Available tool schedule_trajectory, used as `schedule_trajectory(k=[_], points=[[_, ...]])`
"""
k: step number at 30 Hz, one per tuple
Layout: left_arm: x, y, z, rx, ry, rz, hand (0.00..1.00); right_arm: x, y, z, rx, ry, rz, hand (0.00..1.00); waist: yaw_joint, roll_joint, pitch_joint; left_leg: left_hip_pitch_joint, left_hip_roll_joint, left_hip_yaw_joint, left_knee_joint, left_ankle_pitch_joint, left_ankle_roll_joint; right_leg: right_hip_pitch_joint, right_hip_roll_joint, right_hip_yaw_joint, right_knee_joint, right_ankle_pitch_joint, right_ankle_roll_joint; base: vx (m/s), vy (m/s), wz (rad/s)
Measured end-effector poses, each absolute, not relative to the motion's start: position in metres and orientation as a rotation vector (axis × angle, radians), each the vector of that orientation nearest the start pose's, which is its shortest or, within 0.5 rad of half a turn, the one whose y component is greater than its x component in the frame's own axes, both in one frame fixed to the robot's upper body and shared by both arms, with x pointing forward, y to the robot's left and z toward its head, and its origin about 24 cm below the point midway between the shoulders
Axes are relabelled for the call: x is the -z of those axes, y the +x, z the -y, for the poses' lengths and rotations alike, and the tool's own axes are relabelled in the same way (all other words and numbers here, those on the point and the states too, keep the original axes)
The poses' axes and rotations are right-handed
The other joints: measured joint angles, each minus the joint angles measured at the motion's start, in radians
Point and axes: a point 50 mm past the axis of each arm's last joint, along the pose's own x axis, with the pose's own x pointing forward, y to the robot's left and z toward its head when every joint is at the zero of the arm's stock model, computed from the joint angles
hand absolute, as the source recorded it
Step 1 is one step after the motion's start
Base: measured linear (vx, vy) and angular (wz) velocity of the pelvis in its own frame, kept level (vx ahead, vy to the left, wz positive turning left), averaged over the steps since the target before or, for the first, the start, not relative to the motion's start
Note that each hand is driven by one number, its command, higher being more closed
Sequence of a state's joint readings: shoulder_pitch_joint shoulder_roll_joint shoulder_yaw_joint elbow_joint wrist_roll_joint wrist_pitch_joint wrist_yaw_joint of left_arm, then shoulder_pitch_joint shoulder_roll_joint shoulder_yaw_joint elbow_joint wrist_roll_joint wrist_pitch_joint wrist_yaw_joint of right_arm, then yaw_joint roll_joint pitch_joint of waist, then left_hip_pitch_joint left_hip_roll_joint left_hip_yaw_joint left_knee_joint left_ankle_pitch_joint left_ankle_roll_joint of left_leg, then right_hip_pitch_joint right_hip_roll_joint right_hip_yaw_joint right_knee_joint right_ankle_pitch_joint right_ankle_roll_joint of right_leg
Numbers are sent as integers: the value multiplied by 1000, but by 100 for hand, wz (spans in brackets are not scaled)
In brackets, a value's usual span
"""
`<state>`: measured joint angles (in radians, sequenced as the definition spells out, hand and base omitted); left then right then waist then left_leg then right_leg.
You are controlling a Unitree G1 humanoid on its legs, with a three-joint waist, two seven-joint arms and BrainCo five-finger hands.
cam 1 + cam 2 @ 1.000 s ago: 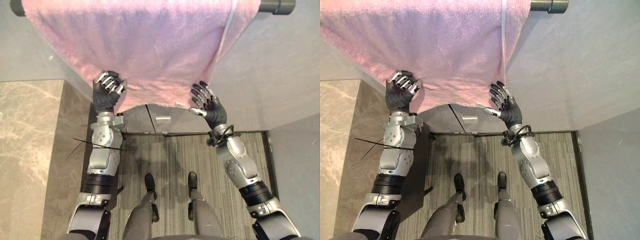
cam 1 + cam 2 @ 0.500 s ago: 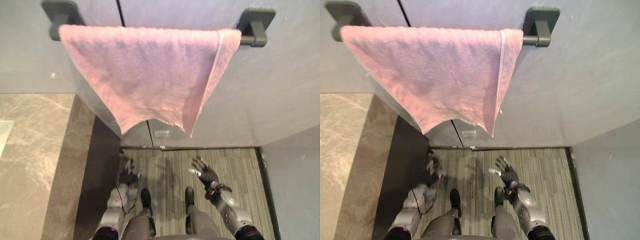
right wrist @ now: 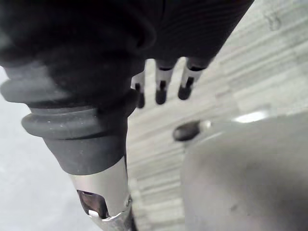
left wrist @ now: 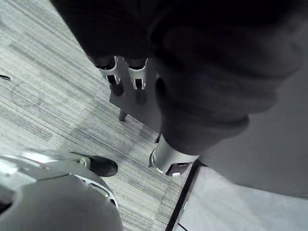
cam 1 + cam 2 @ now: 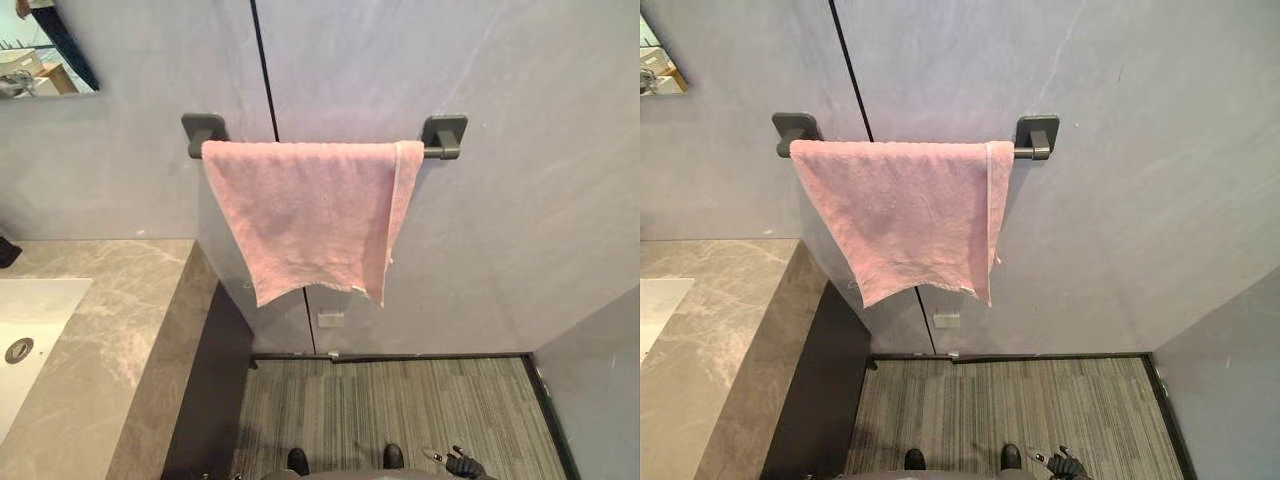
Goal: Organize washtable
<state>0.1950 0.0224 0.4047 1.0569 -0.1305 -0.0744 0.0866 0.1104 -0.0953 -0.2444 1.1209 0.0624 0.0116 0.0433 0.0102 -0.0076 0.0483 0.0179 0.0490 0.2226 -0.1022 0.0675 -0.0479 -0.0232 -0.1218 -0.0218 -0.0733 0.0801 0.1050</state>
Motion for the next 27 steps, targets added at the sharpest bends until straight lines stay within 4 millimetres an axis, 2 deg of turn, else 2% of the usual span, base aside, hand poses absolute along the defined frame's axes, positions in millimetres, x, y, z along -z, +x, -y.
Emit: schedule_trajectory(k=[3, 8, 21, 27], points=[[167, 36, -215, -622, -249, -1137, 0, 170, 52, 215, 293, 99, -1260, 0, 3, -2, -3, -1, -3, -2, 0, 0, 0, 1, 0, -1, -1, 0, 0, -4, 0, 2], [169, 36, -213, -593, -254, -1155, 0, 171, 50, 214, 290, 100, -1268, 0, 4, -5, -17, -3, -13, -6, 0, -5, 7, 3, -7, -3, -7, -1, 2, 6, 1, 1], [168, 41, -217, -524, -181, -1161, 0, 171, 58, 206, 179, 15, -1270, 0, 3, -27, -34, 25, -31, -13, 0, -27, 15, 38, -24, -12, -11, -12, 12, 36, 2, 2], [168, 40, -218, -526, -179, -1166, 0, 171, 60, 206, 155, -20, -1264, 0, 2, -27, -35, 28, -32, -18, 0, -29, 15, 38, -23, -22, 2, -28, 8, 1, -6, 2]])
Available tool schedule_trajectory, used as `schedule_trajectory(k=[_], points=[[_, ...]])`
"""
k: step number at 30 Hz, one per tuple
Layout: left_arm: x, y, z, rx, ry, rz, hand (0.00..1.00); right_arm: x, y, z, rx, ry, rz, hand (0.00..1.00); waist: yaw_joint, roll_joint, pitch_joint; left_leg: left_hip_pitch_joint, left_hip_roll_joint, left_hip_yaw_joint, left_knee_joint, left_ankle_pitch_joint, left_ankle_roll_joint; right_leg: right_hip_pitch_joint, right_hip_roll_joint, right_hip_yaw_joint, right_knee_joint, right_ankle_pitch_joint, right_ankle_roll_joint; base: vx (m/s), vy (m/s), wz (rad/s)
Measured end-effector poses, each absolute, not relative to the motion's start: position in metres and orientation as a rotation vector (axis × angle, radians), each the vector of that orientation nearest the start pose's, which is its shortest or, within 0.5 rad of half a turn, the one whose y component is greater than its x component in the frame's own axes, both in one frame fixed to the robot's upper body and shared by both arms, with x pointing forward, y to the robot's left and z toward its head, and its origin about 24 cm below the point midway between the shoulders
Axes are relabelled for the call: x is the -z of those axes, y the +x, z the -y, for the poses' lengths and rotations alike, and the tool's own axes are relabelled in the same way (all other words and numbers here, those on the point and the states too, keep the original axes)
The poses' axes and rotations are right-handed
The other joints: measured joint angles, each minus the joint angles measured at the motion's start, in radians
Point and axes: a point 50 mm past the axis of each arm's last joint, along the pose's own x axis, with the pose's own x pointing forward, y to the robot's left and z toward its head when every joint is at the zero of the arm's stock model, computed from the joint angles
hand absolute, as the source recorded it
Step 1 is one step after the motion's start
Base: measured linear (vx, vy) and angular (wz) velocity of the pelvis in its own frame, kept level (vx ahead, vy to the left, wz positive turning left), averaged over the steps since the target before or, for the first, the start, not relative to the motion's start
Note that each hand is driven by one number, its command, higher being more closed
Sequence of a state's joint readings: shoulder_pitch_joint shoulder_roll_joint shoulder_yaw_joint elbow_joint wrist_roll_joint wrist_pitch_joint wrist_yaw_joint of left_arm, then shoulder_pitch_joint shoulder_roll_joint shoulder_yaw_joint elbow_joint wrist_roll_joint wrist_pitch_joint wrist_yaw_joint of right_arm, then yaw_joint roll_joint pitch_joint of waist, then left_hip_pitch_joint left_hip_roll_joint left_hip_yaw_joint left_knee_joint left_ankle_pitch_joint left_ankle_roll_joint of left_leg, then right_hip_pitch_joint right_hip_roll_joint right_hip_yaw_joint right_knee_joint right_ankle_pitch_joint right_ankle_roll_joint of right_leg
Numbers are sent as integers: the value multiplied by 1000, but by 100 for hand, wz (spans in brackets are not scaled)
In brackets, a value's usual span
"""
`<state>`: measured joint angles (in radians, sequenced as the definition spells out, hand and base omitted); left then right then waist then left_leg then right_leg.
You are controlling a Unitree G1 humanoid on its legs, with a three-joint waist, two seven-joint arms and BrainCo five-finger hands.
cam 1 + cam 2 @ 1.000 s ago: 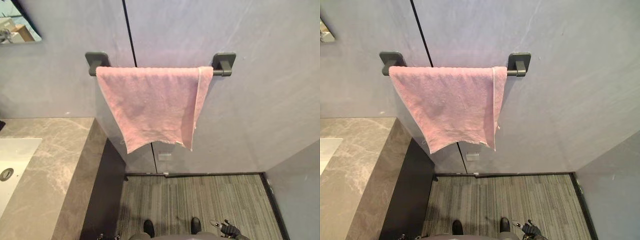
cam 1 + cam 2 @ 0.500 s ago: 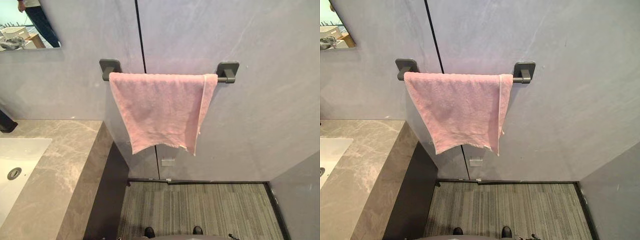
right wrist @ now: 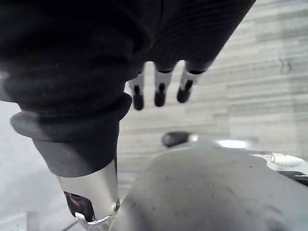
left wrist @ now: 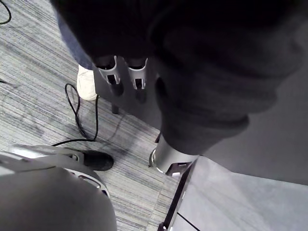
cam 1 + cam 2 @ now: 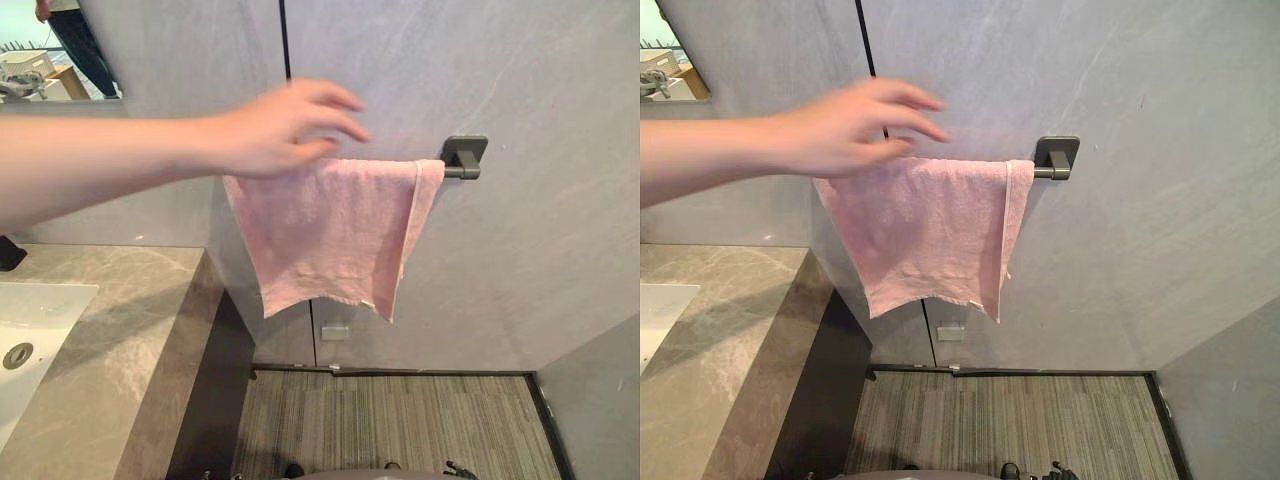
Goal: Organize washtable
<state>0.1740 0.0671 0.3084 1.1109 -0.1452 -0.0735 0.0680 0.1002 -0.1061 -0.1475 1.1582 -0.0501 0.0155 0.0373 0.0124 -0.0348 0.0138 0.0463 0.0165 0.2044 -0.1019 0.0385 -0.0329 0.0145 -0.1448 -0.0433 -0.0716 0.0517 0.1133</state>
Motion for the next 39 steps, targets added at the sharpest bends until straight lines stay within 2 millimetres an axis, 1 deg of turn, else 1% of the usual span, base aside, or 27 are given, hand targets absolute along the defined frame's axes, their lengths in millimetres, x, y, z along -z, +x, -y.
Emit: schedule_trajectory(k=[19, 20, 23, 24, 25, 26, 28, 29, 30, 31, 32, 33, 35, 36, 38, 39], points=[[167, 43, -217, -499, -165, -1157, 0, 170, 61, 208, 178, -19, -1262, 0, 0, 5, -2, -2, 1, -6, 0, 0, 0, 1, -1, -8, 0, -5, 4, 0, -2, 1], [167, 44, -217, -492, -158, -1153, 0, 170, 62, 207, 180, -17, -1259, 0, 0, 5, -3, -2, 1, -6, 0, 0, 0, 1, -1, -9, 0, -5, 4, 0, 0, 0], [160, 62, -214, -433, -88, -1075, 0, 167, 70, 206, 181, -31, -1208, 0, 1, 6, -3, -8, 2, -11, 0, 0, 0, -3, -2, -11, -1, -5, 4, -10, -11, 3], [152, 76, -209, -396, -65, -992, 0, 161, 84, 205, 178, -42, -1130, 0, 0, 7, -3, -14, 2, -13, 0, 0, 0, -7, -3, -12, 0, -5, 4, -8, -8, 3], [141, 93, -204, -362, -41, -895, 0, 151, 106, 200, 168, -39, -1023, 0, -1, 7, -3, -20, 1, -12, 0, 0, -1, -15, -3, -11, 1, -5, 5, 0, 0, 0], [134, 102, -200, -349, -33, -841, 0, 144, 116, 197, 163, -33, -959, 0, -1, 7, -3, -24, 1, -12, 0, 0, -1, -20, -4, -11, 1, -5, 5, 0, 0, 0], [104, 136, -182, -297, -10, -628, 0, 111, 156, 181, 125, 3, -698, 0, 0, 6, -4, -38, 0, -13, 1, 0, -1, -36, -5, -11, 4, -5, 5, -16, -2, 0], [91, 147, -177, -280, 5, -547, 0, 96, 168, 175, 112, 28, -601, 0, -2, 5, -4, -43, 0, -14, 2, 0, -1, -39, -6, -12, 4, -4, 6, 0, 0, 0], [81, 154, -175, -273, 28, -494, 0, 86, 175, 173, 101, 36, -542, 0, -4, 4, -5, -46, 0, -14, 4, 0, -1, -42, -6, -13, 5, -4, 5, 0, 0, 0], [60, 164, -174, -277, 68, -377, 0, 65, 186, 169, 89, 53, -425, 0, -2, 1, -6, -52, 0, -13, 6, 0, -1, -51, -6, -13, 9, -3, 5, 40, -9, -1], [38, 170, -175, -294, 124, -264, 0, 45, 195, 166, 78, 60, -317, 0, -3, -1, -6, -55, 0, -14, 7, 1, 0, -54, -6, -13, 11, 0, 7, 45, -10, -1], [27, 172, -176, -305, 145, -210, 0, 35, 199, 166, 74, 63, -266, 0, -3, -2, -6, -55, 0, -14, 7, 1, 1, -55, -6, -13, 11, 0, 7, 52, -15, 0], [-15, 176, -177, -338, 231, -10, 0, 2, 208, 162, 56, 100, -105, 0, -3, -8, -4, -56, -1, -15, 8, 4, 6, -53, -6, -16, 11, -1, 8, 57, -16, 2], [-25, 176, -177, -345, 247, 36, 0, -5, 209, 161, 52, 108, -69, 0, -2, -10, -4, -58, -1, -17, 8, 4, 6, -51, -6, -18, 11, -1, 8, 64, -20, 10], [-54, 177, -171, -348, 281, 186, 0, -31, 212, 154, 25, 162, 59, 0, -7, -16, 0, -69, 0, -41, 8, 5, 6, -48, -6, -42, 12, -1, 8, 54, -26, 23], [-59, 177, -169, -346, 284, 213, 0, -34, 213, 151, 15, 174, 77, 0, -6, -18, 1, -69, 1, -45, 8, 5, 6, -45, -6, -43, 12, -1, 8, 31, -25, 30]])
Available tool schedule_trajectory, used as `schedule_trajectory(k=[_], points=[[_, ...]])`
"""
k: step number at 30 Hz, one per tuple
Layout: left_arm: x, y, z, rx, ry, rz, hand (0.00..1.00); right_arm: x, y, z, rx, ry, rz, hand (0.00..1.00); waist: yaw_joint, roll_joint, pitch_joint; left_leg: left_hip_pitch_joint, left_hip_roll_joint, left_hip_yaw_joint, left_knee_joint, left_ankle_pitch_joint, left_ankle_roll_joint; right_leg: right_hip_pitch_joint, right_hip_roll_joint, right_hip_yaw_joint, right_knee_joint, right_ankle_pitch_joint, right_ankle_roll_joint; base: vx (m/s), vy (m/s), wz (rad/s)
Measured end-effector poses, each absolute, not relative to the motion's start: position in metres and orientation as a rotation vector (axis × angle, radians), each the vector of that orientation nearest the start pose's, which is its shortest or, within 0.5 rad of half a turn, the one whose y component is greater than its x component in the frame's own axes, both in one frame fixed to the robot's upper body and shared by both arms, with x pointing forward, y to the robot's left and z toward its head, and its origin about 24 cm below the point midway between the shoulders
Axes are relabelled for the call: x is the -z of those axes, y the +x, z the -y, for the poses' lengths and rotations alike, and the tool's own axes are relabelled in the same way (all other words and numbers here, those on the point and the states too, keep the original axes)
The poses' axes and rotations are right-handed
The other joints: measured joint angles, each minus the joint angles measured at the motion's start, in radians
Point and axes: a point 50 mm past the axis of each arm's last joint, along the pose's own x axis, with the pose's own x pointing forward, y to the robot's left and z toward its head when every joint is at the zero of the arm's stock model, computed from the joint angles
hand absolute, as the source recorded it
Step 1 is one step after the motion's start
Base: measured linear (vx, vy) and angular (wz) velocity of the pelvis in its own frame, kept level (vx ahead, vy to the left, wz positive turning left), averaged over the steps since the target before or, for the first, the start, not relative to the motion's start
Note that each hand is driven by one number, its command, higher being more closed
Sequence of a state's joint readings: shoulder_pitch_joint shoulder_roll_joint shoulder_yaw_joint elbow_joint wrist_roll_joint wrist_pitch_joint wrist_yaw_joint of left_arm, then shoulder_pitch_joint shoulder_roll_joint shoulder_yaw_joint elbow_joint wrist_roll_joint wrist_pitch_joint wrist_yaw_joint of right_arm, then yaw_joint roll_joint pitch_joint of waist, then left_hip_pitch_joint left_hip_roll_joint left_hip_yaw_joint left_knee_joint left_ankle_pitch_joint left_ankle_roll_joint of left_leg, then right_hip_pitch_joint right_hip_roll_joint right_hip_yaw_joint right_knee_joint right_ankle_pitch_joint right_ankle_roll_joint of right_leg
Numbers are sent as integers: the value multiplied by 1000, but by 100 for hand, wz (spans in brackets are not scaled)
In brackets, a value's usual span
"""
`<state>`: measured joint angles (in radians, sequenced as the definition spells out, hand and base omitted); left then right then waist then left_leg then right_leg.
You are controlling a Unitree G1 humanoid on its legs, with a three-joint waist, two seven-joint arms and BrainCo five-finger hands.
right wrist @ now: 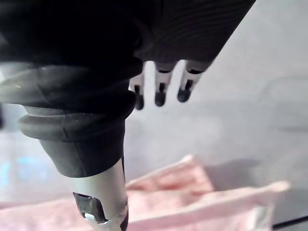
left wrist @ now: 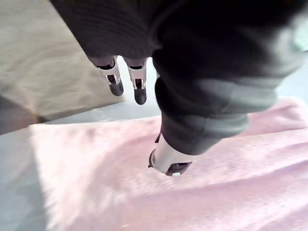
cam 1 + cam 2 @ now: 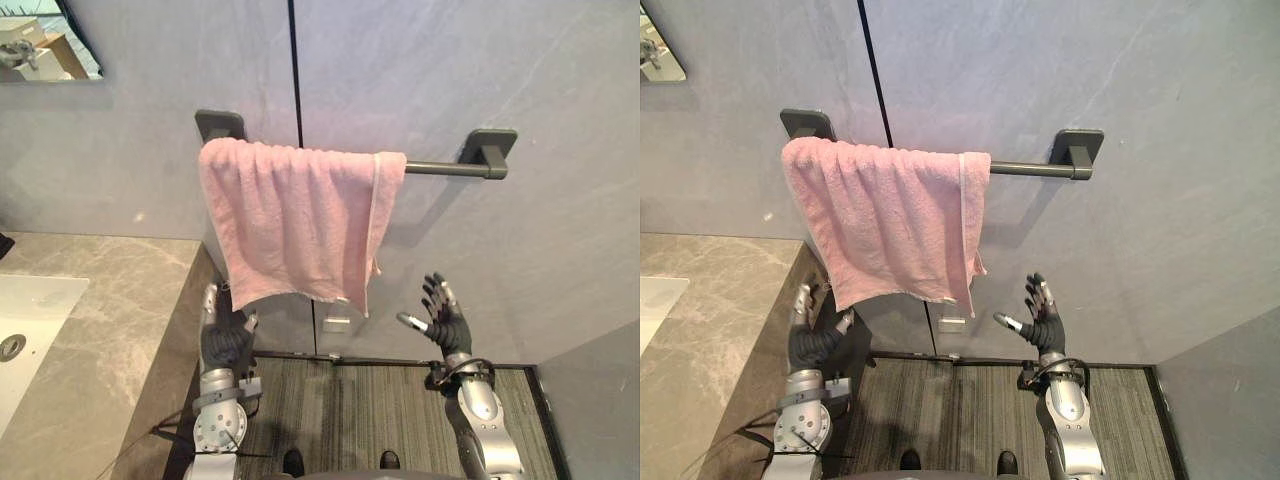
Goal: Organize washtable
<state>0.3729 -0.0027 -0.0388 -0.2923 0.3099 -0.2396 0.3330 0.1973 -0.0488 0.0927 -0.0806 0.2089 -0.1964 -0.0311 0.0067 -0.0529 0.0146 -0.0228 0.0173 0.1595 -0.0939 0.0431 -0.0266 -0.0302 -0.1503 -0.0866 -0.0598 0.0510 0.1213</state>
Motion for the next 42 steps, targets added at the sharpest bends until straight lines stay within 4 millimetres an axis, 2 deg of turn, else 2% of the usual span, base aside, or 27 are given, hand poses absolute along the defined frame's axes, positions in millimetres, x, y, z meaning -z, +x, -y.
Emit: schedule_trajectory(k=[2, 5, 9, 16, 22, 24, 26, 28, 32, 33, 37, 42], points=[[-77, 177, -163, -347, 301, 301, 0, -49, 214, 139, -42, 222, 144, 0, 4, -10, 10, 0, 1, -23, 0, 0, 0, 10, 1, -25, 4, -1, 0, 1, -19, 26], [-92, 175, -158, -358, 315, 377, 0, -62, 215, 125, -107, 250, 201, 0, 7, -19, 22, -7, -2, -38, -1, -1, -2, 8, -4, -36, 16, -12, 5, -30, -5, 20], [-116, 175, -152, -365, 294, 501, 0, -83, 227, 105, -198, 296, 283, 0, 8, -21, 68, -30, -3, -70, -2, 7, -6, -25, -9, -63, 73, -42, 3, -65, 1, 25], [-144, 191, -146, -385, 238, 660, 0, -134, 250, 70, -328, 331, 473, 0, 9, -15, 131, -129, 3, -75, 0, 43, -1, -122, -3, -76, 79, -27, -10, -29, -5, 5], [-168, 205, -141, -392, 185, 766, 0, -168, 260, 58, -355, 345, 591, 0, 10, -16, 161, -166, 6, -59, 0, 48, -1, -162, -1, -62, 76, -25, -11, 53, -3, -6], [-177, 212, -138, -370, 121, 787, 0, -181, 264, 55, -351, 346, 635, 0, 11, -15, 168, -188, 10, -47, 0, 48, -1, -190, 3, -50, 76, -20, -16, 65, -11, -18], [-187, 227, -133, -316, 53, 801, 0, -196, 270, 58, -330, 349, 685, 0, 10, -13, 194, -194, 17, -44, 0, 48, -1, -199, 8, -47, 75, -13, -19, 35, -9, -10], [-194, 240, -129, -300, 20, 808, 0, -200, 270, 57, -339, 347, 702, 0, 8, -11, 204, -200, 19, -45, 0, 48, -1, -205, 8, -46, 73, -12, -19, 0, 0, 0], [-207, 249, -135, -345, -43, 844, 0, -210, 271, 57, -332, 343, 744, 0, 14, 5, 222, -222, 19, -48, 0, 59, -6, -223, 10, -48, 72, -5, -20, -31, 1, 3], [-212, 254, -136, -356, -52, 854, 100, -215, 273, 57, -317, 343, 759, 100, 14, 11, 228, -233, 17, -48, 0, 67, -5, -232, 11, -50, 70, 2, -18, -104, 11, 7], [-225, 264, -138, -336, -110, 874, 100, -228, 277, 61, -272, 365, 797, 100, 13, 14, 247, -261, 12, -45, 0, 80, -4, -254, 8, -46, 56, 31, -17, -104, 28, 0], [-227, 269, -138, -309, -115, 859, 100, -230, 278, 64, -239, 378, 805, 100, 9, 15, 255, -282, 11, -31, 0, 86, -6, -285, 9, -30, 53, 46, -22, -48, 22, -12]])
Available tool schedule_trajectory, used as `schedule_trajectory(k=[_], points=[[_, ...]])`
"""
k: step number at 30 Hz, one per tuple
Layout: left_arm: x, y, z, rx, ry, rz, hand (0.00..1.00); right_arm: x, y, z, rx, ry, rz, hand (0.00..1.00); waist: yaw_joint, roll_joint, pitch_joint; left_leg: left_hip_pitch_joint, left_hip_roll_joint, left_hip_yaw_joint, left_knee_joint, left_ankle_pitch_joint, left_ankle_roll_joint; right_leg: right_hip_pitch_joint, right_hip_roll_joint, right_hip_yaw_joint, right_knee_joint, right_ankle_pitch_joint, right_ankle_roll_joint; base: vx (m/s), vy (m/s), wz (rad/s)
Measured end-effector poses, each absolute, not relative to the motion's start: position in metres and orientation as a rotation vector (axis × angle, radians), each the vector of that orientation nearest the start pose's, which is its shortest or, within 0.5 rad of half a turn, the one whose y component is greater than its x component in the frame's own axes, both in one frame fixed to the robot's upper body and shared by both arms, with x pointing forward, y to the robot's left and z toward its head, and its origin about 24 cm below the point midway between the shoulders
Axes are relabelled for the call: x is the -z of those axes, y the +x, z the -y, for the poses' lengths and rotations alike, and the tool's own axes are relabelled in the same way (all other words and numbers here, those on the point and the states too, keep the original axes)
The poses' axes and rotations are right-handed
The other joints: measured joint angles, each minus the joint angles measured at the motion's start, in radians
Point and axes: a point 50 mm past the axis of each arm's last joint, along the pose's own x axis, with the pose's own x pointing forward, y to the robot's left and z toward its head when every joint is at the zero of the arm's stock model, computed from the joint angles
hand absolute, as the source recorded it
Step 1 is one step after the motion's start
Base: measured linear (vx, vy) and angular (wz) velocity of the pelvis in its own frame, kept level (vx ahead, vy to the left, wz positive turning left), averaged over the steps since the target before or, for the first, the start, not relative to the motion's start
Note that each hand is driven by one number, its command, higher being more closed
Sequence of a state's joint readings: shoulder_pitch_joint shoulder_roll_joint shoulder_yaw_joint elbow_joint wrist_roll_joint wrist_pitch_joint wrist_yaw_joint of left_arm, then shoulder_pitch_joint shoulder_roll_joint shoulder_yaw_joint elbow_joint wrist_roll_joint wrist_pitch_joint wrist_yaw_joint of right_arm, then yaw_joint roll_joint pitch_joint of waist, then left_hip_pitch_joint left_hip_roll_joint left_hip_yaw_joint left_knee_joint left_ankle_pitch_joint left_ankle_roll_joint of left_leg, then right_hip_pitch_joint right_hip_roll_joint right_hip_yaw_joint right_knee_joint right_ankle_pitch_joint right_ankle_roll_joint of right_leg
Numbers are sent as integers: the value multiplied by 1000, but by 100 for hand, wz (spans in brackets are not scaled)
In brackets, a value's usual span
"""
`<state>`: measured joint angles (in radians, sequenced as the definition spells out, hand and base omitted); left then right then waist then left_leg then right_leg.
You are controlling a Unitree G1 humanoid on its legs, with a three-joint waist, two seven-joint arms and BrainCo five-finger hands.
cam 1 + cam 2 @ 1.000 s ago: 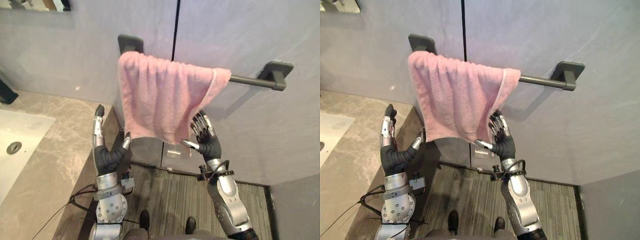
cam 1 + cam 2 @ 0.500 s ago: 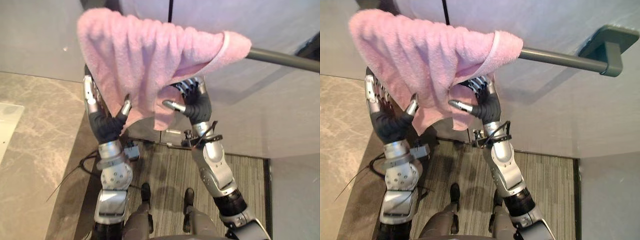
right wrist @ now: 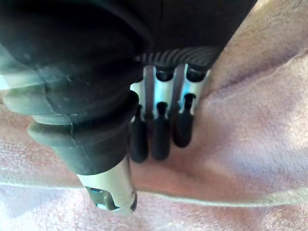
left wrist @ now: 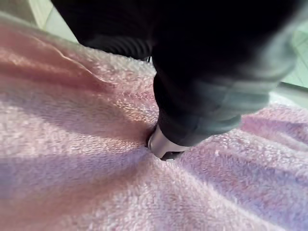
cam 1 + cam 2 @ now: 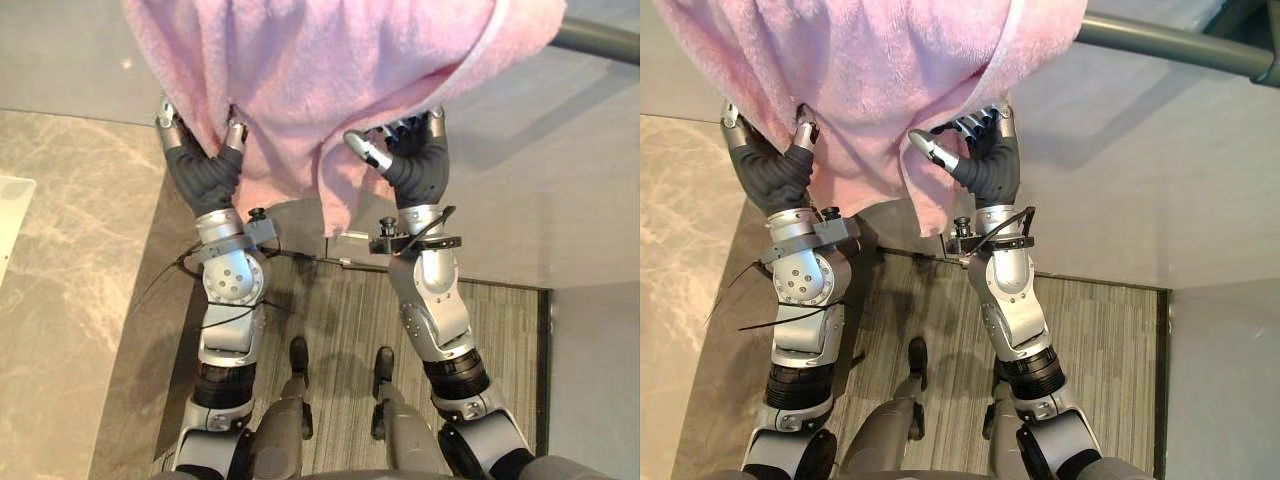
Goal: Organize washtable
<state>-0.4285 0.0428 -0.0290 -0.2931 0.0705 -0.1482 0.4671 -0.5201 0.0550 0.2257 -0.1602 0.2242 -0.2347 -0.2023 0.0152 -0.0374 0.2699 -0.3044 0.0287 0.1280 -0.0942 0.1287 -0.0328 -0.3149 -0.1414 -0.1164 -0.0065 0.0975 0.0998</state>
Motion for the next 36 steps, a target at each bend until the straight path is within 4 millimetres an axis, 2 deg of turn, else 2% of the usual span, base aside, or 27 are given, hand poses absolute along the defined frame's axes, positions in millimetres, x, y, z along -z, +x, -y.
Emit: schedule_trajectory(k=[5, 9, 14, 16, 26, 30, 36], points=[[-242, 272, -137, -349, -127, 909, 100, -230, 278, 64, -239, 366, 809, 100, -10, 3, 2, -9, 2, 8, 0, 15, 10, -7, 5, 10, -18, 14, 1, 34, 6, -7], [-242, 271, -143, -406, -112, 915, 100, -228, 278, 67, -217, 345, 812, 100, -17, 3, 2, -6, 2, 8, 0, 15, 9, -4, 7, 10, -17, 14, 1, 9, 2, 0], [-238, 271, -144, -404, -101, 901, 100, -215, 283, 93, -104, 331, 776, 100, -26, 3, 2, 9, 2, 9, 0, 15, 9, 9, 4, 10, -16, 14, 1, 0, 0, 0], [-234, 270, -143, -367, -77, 890, 100, -204, 283, 105, -69, 300, 745, 100, -27, 3, 2, 26, 2, 11, 0, 14, 9, 25, 5, 11, -16, 13, 1, 0, 0, 0], [-221, 257, -121, -113, -69, 862, 100, -171, 274, 132, 20, 254, 649, 100, -29, 0, 0, 57, 7, 25, 0, 13, 7, 48, 15, 28, -16, 15, -2, 13, 8, -5], [-217, 253, -112, 4, -137, 839, 100, -167, 271, 141, 58, 251, 643, 100, -30, -3, -3, 65, 8, 32, -1, 12, 6, 54, 17, 34, -16, 16, -3, 22, 11, -5], [-216, 251, -105, 55, -152, 831, 100, -164, 267, 149, 89, 246, 638, 100, -30, -6, -9, 75, 16, 41, -1, 12, 6, 62, 18, 37, -16, 17, -4, 24, 3, -1]])
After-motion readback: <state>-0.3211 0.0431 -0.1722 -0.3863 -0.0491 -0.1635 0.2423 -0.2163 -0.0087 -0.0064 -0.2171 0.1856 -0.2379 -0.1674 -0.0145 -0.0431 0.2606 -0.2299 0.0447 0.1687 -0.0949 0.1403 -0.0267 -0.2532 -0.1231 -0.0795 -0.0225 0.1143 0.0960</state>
